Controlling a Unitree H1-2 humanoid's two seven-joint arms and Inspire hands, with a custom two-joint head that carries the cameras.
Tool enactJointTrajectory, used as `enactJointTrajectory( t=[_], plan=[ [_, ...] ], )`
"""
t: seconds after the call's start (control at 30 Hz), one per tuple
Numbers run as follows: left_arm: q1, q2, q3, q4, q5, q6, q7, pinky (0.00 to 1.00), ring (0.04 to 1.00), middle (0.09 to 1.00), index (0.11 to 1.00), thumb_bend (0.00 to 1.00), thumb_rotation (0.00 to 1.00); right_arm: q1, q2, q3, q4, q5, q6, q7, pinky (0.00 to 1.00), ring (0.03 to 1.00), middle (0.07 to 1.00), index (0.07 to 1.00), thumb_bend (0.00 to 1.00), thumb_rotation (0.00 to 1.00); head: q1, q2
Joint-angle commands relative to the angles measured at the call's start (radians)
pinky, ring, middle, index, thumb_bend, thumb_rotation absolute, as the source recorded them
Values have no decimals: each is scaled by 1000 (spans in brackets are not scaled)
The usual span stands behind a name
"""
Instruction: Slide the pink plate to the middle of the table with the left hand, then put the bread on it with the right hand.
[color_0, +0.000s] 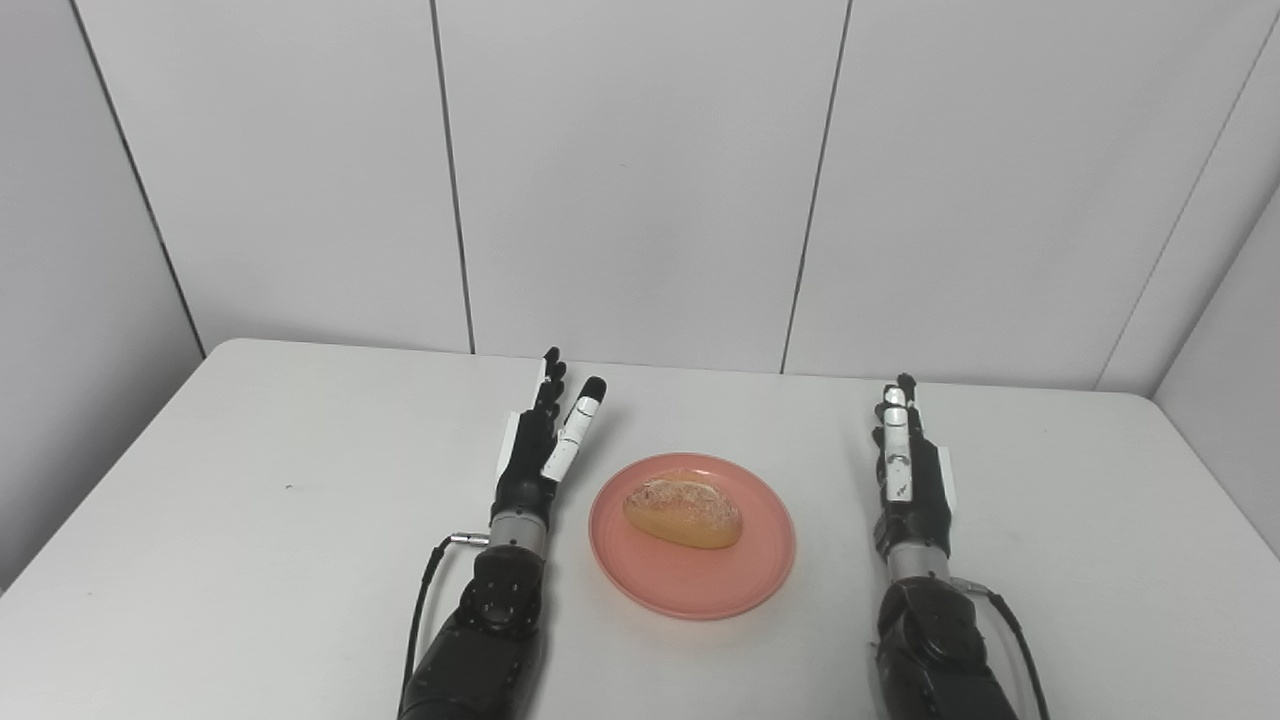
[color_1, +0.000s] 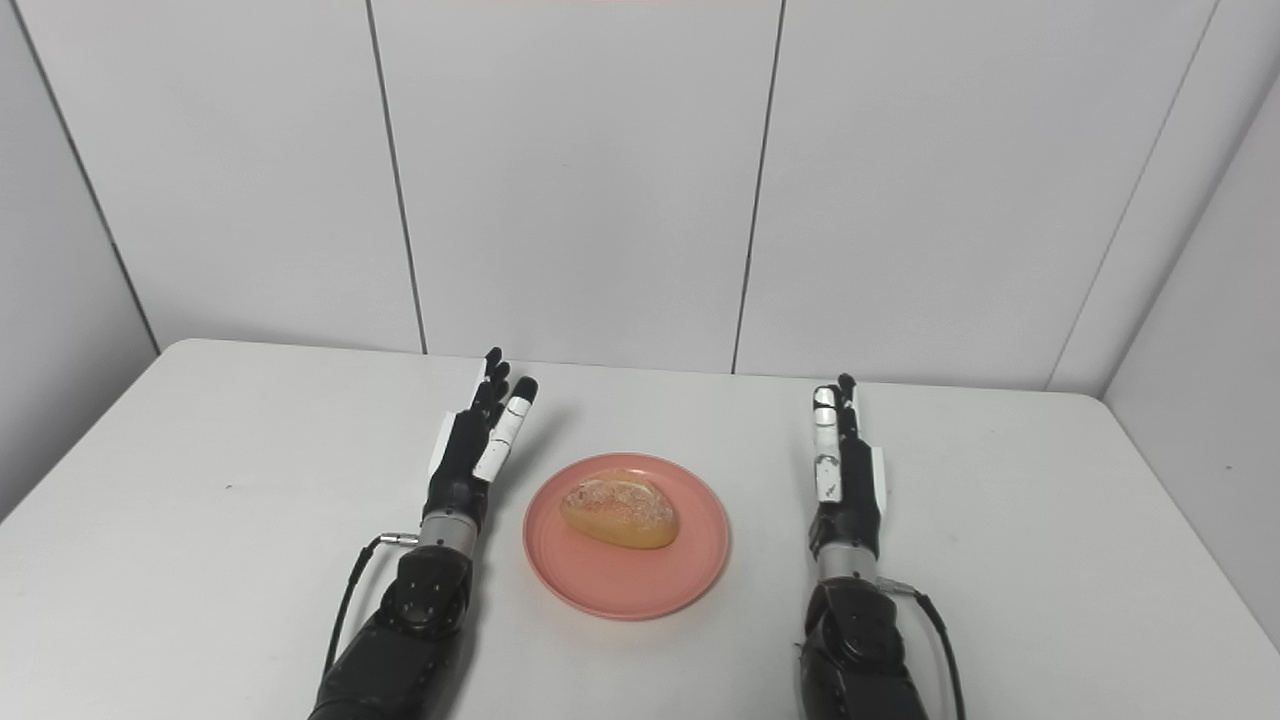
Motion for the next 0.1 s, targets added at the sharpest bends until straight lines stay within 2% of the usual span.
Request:
enactJointTrajectory(
  t=[0.0,0.07],
  plan=[
    [6,8,0,-9,-8,3,-9,1000,1000,1000,1000,753,914,3,13,6,16,-11,-6,0,1000,984,986,998,772,994,1,1],
    [3,10,3,-13,-15,6,-14,1000,1000,1000,1000,719,935,5,15,9,13,-20,6,-10,1000,988,990,989,774,1000,0,1]
  ],
)
